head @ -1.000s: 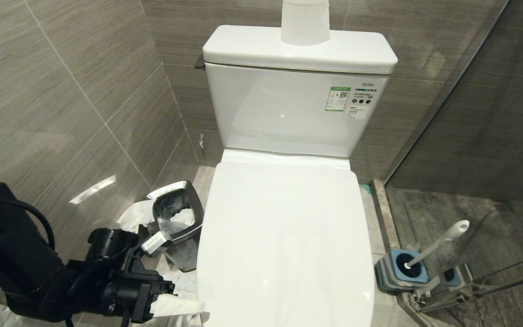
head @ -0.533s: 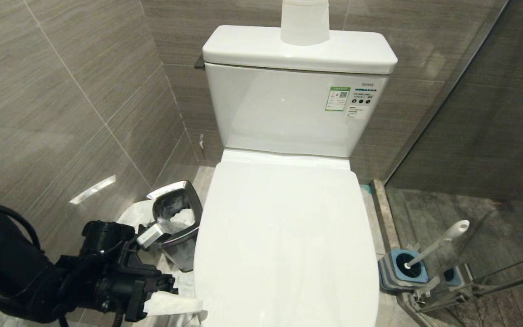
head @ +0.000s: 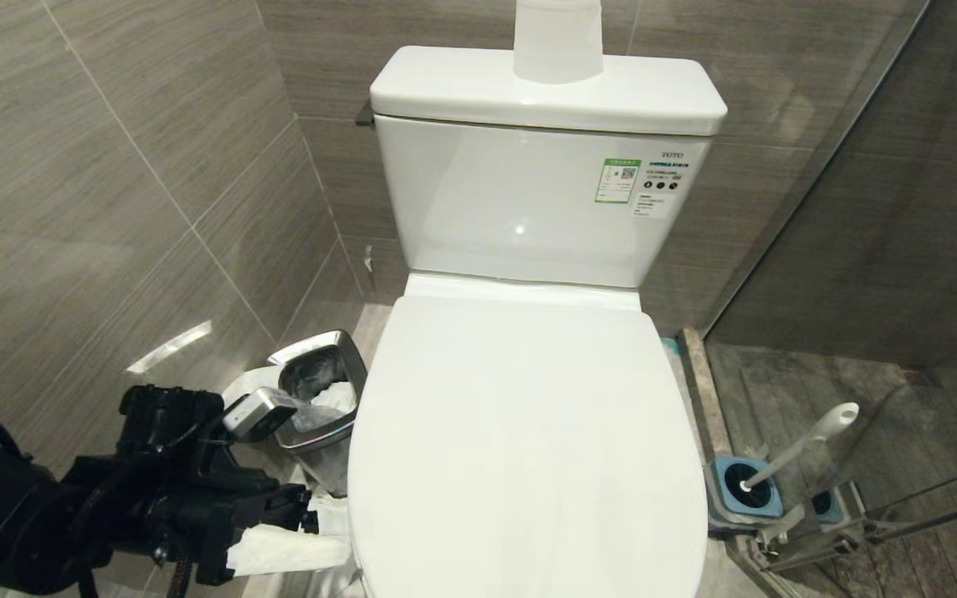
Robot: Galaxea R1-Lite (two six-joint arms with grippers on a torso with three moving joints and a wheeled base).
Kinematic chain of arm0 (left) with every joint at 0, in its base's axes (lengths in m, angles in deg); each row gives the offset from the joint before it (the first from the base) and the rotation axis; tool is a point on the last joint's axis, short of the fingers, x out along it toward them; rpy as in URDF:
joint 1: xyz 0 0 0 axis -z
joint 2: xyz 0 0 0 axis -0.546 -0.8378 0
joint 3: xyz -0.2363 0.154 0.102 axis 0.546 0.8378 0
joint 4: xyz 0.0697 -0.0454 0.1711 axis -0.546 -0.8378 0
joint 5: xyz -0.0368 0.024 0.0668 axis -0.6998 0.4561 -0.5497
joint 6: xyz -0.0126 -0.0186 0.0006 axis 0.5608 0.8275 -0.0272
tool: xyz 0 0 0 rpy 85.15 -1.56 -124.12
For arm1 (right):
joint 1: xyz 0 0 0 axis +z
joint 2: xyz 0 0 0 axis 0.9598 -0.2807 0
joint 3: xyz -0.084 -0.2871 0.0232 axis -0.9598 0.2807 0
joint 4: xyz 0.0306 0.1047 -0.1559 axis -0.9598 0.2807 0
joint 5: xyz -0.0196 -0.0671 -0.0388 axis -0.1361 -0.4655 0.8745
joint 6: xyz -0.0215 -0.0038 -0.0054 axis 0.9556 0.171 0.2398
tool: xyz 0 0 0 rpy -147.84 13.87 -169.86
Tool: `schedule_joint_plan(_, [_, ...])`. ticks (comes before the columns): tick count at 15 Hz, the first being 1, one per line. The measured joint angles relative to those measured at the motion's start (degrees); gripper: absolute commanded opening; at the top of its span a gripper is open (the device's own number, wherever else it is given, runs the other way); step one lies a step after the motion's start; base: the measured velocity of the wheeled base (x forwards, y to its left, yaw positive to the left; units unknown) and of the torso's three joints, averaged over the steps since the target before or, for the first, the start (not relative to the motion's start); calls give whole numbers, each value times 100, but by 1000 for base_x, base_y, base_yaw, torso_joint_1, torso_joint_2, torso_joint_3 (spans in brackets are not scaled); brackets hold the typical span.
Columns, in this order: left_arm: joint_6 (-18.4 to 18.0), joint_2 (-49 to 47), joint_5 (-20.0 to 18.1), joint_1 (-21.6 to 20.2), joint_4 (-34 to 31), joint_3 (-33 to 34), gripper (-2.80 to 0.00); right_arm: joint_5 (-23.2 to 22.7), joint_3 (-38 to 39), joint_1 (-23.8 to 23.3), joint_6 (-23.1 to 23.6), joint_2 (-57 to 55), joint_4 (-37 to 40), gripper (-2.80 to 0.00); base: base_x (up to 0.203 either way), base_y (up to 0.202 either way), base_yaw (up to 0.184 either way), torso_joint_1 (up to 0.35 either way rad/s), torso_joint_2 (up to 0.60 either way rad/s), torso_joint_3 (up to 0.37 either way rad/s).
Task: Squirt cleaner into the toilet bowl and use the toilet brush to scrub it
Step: Use the left hand to lift the toilet lid slightly
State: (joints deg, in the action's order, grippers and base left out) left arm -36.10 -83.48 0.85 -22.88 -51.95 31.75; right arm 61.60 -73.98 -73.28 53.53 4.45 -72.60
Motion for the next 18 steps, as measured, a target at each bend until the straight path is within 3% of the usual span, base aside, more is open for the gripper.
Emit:
schedule_joint_plan(13, [20, 506, 0, 69, 31, -637, 0, 0, 0, 0, -1, 0, 0, -280, 0, 0, 0, 0, 0, 0])
schedule_joint_plan(18, [236, 611, -1, 59, -5, -958, 0, 0, 0, 0, -1, 0, 0, -280, 0, 0, 0, 0, 0, 0])
